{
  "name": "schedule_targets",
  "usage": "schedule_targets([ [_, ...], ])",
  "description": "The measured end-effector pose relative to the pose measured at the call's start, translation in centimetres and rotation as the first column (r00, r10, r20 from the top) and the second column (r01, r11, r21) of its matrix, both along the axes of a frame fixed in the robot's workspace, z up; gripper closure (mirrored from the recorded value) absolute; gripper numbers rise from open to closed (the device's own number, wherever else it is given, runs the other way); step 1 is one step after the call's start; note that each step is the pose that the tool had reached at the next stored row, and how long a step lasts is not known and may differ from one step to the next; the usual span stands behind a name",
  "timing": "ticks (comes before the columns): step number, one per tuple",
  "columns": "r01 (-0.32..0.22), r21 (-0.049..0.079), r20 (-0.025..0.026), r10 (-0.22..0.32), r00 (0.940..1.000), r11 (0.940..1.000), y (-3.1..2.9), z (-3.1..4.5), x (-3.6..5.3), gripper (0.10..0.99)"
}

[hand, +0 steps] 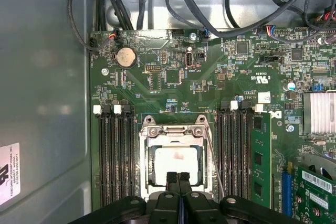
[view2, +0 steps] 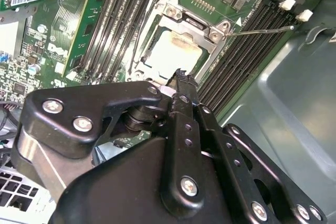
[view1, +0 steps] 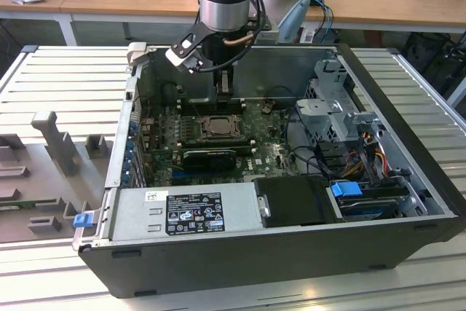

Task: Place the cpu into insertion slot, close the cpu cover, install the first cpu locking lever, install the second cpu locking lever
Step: 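Install the first cpu locking lever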

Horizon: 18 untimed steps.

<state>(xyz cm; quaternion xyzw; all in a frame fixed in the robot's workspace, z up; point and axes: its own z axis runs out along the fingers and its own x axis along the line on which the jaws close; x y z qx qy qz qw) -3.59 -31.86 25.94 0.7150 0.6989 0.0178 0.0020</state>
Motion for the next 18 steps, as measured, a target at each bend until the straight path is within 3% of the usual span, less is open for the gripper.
schedule_targets([
  [18, 0.000, 0.001, 0.0000, 0.000, 1.0000, 1.0000, -0.01, 0.66, 0.00, 0.980],
])
